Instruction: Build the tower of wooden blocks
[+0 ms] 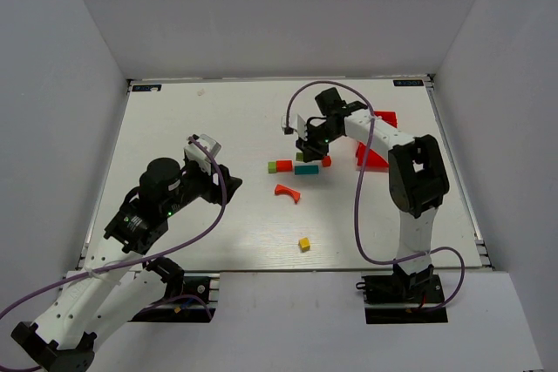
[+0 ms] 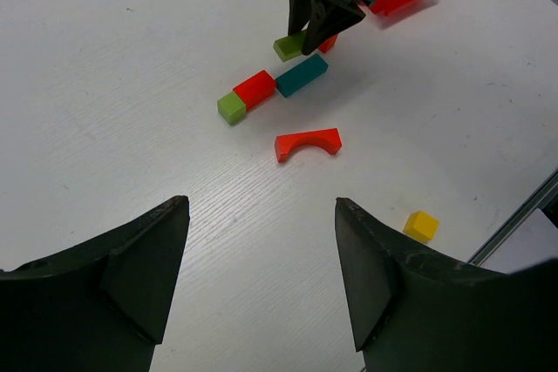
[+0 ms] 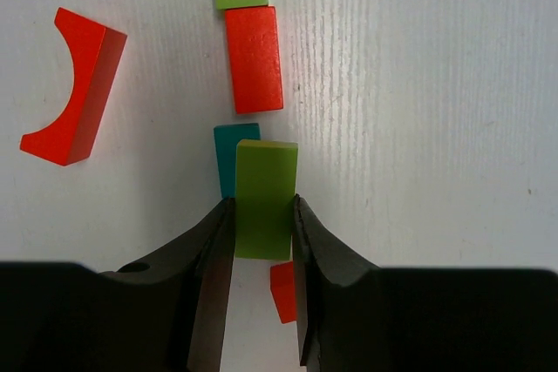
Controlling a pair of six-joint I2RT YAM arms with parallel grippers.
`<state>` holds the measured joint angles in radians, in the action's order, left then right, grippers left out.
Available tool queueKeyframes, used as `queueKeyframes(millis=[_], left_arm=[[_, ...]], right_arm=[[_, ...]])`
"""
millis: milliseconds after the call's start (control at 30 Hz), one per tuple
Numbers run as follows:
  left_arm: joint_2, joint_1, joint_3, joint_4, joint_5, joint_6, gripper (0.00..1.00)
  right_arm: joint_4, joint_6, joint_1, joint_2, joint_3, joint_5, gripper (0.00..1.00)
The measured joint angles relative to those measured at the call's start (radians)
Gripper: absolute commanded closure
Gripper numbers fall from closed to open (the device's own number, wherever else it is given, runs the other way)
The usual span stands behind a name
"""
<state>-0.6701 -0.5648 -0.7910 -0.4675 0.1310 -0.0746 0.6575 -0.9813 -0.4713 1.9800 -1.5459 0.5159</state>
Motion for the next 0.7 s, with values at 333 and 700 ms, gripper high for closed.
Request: queueKeyframes(millis=[333, 700], left_arm=[[0.000, 0.000, 0.000, 0.000, 0.000, 0.000, 0.22], [0.000, 0.000, 0.000, 0.000, 0.000, 0.000, 0.22]], right_arm=[[0.022, -0.041, -0.037, 0.030, 0.025, -0.020, 0.98], [0.011, -0.056, -0.053, 0.031, 0.050, -0.055, 0.95]])
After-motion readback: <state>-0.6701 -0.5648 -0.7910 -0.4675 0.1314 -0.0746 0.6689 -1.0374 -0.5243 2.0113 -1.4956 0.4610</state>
